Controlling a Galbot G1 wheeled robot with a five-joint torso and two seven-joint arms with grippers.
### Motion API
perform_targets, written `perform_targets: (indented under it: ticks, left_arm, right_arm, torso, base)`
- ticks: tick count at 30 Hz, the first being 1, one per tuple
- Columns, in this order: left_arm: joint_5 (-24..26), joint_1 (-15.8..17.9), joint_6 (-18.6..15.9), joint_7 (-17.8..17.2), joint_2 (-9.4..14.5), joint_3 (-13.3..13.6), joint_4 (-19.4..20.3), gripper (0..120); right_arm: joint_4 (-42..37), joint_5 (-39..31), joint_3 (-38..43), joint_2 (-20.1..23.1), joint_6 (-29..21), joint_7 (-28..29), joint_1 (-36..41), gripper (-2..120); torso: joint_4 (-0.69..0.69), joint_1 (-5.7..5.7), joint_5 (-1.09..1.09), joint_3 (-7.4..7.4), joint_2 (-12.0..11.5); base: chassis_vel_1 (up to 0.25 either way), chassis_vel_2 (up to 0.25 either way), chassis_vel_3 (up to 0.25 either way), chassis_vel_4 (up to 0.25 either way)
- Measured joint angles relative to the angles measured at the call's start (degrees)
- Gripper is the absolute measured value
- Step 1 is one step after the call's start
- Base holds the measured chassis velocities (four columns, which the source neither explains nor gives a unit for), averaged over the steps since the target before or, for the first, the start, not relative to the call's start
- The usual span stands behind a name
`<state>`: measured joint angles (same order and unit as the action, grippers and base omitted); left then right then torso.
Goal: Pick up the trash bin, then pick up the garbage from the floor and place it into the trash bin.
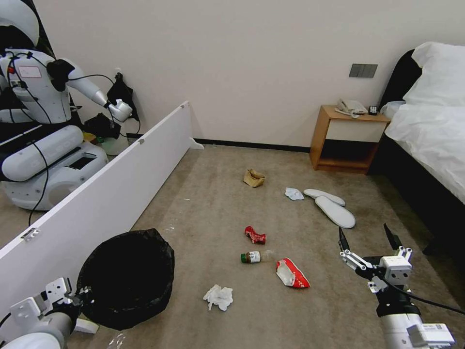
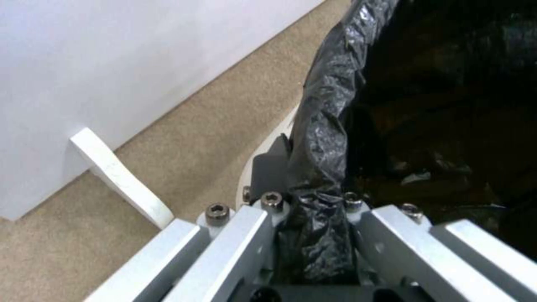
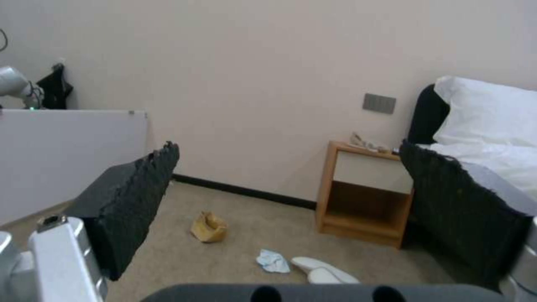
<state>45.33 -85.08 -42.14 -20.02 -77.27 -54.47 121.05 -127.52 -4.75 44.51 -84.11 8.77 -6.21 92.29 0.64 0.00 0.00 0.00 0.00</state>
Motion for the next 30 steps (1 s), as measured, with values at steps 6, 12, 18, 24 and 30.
perform_targets:
  ticks: [6, 12, 18, 24, 30]
  left_arm:
    - [0.0, 0.1, 0.0, 0.0, 0.0, 0.0, -0.1, 2]
    - [0.0, 0.1, 0.0, 0.0, 0.1, -0.1, -0.2, 2]
    - [0.0, 0.1, 0.0, 0.0, 0.1, -0.2, -0.2, 2]
    - [0.0, 0.0, 0.0, 0.0, 0.0, -0.1, -0.2, 2]
    - [0.0, -0.1, 0.0, 0.1, 0.1, -0.2, -0.1, 2]
  right_arm:
    - [0.2, 0.0, 0.0, 0.0, 0.1, -0.1, -0.1, 100]
    - [0.3, 0.0, -0.1, 0.0, 0.2, -0.2, -0.2, 100]
    - [0.4, 0.0, -0.3, 0.0, 0.2, 0.0, -0.2, 100]
    - [0.4, 0.6, -0.4, 0.3, 0.2, 0.7, -0.4, 100]
    - [0.7, 0.4, -1.2, 3.4, -2.8, 2.2, -1.4, 100]
  torso:
    - [0.0, 0.0, 0.0, 0.0, 0.0]
    - [0.0, 0.0, 0.0, 0.0, 0.0]
    - [0.0, 0.0, 0.0, 0.0, 0.0]
    - [0.0, 0.0, 0.0, 0.0, 0.0]
    - [0.0, 0.0, 0.0, 0.0, 0.0]
  base:
    - [0.0, 0.0, 0.0, 0.0]
    - [0.0, 0.0, 0.0, 0.0]
    - [-0.029, 0.023, 0.036, -0.025]
    - [-0.006, 0.009, 0.009, -0.006]
    - [0.0, 0.0, 0.0, 0.0]
